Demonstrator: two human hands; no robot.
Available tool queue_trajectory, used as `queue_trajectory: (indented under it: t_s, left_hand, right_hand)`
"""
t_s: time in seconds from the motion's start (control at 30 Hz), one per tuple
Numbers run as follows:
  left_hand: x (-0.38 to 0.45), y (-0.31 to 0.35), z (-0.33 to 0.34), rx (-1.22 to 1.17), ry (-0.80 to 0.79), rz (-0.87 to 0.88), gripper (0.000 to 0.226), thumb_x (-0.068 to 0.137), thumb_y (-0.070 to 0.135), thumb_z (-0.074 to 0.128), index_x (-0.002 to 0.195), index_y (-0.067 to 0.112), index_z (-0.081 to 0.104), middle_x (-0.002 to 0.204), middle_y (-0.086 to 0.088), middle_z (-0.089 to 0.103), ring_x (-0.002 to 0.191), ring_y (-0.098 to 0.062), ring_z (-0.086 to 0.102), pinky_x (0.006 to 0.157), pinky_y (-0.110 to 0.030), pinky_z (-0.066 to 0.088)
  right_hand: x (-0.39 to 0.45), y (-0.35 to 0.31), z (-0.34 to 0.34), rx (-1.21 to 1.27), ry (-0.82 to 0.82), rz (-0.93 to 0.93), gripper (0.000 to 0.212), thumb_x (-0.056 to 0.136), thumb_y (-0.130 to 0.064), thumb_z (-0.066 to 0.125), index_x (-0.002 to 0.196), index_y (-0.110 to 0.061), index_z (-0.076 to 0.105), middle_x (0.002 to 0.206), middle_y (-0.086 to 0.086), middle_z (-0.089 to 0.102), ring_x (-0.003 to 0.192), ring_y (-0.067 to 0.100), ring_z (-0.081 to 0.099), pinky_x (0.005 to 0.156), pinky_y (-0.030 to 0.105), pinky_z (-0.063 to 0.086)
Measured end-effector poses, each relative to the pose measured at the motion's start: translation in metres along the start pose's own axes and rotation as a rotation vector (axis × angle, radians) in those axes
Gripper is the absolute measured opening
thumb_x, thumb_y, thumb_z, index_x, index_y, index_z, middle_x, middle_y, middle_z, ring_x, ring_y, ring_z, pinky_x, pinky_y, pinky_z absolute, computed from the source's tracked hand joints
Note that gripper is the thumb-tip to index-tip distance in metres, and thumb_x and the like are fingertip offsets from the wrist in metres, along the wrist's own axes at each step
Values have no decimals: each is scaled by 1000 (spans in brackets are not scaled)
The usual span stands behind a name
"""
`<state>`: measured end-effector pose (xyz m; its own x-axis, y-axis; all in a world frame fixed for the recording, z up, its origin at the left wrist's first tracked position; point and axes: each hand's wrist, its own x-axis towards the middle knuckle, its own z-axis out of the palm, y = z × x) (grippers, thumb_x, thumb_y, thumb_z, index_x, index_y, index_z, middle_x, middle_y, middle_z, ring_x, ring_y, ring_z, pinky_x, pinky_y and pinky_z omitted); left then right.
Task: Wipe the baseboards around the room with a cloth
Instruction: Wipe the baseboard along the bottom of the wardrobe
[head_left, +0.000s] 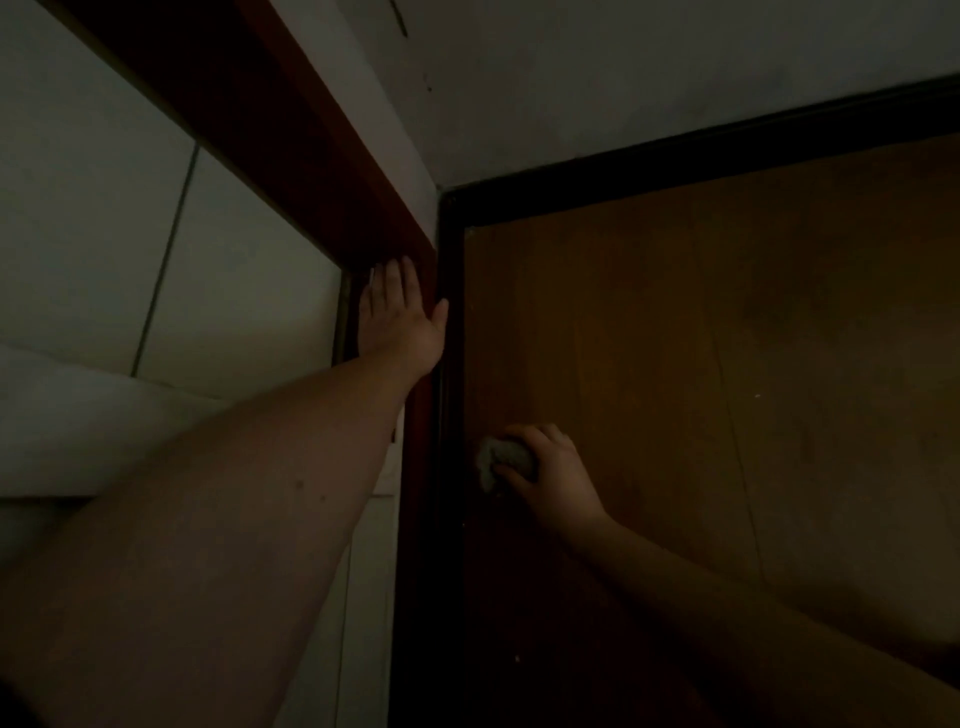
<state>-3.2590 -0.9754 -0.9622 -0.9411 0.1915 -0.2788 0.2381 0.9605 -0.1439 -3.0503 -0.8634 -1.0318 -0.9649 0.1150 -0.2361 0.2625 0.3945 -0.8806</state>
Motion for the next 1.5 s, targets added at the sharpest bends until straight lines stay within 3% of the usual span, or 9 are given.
queue_trajectory:
  t_s: [0.1,0.23,0.33,0.53,0.83,1.03,1.13,1.3,1.5]
  left_hand:
    - [-10,-3,20,-57,148,120,67,106,42,25,158,11,-3,166,-12,-1,153,-28,4,124,-42,6]
    - [-18,1,30,-101,222,-9,67,105,41,30,158,6,8,164,-16,13,151,-30,14,123,-44,11]
    - [-15,3,27,-45,238,-12,65,104,40,29,157,4,14,163,-17,20,149,-31,21,122,-45,15]
    - [-12,4,28,-47,215,12,60,106,31,23,158,6,7,166,-12,10,152,-28,12,123,-43,10]
    - [-10,1,30,-12,206,26,63,100,30,14,157,6,9,166,-12,7,153,-28,10,123,-46,14]
    - [-10,1,31,2,182,18,63,100,31,12,158,6,7,166,-13,4,153,-29,8,122,-45,9]
    - [-9,1,31,-6,170,18,63,100,31,10,158,7,4,167,-12,1,153,-28,5,122,-44,6]
    - [-11,1,27,-12,148,11,63,99,31,5,158,9,-1,167,-11,-4,153,-28,1,123,-44,4]
    - [-9,1,27,-44,149,3,59,104,26,20,158,9,4,167,-11,2,153,-28,5,122,-44,7]
  right_hand:
    - [0,0,14,6,2,11,41,87,-19,70,126,-21,57,119,0,52,111,18,45,90,24,34]
    - [11,0,27,37,6,18,38,87,-20,70,123,-20,57,120,2,51,112,17,45,94,27,38]
    - [26,-1,33,61,16,47,38,88,-20,69,124,-21,57,121,2,50,114,18,45,95,26,37]
    - [63,-5,40,27,1,83,41,93,-15,60,133,-20,53,129,6,47,119,22,41,98,28,36]
    - [108,2,29,-175,1,-61,39,93,-14,62,132,-13,56,124,11,52,111,25,45,91,26,35]
    - [201,-27,8,-263,187,54,33,96,-14,54,129,-8,54,127,17,50,114,31,45,96,32,35]
    - [263,-44,-16,-352,154,138,35,97,-19,51,130,-7,50,129,20,51,117,35,47,98,36,35]
    - [310,-77,-53,-192,239,209,38,95,-26,56,129,-10,53,129,19,53,118,34,51,98,34,41]
    - [248,-55,-58,-16,247,73,37,90,-22,67,125,-12,58,121,14,60,110,25,58,90,29,45]
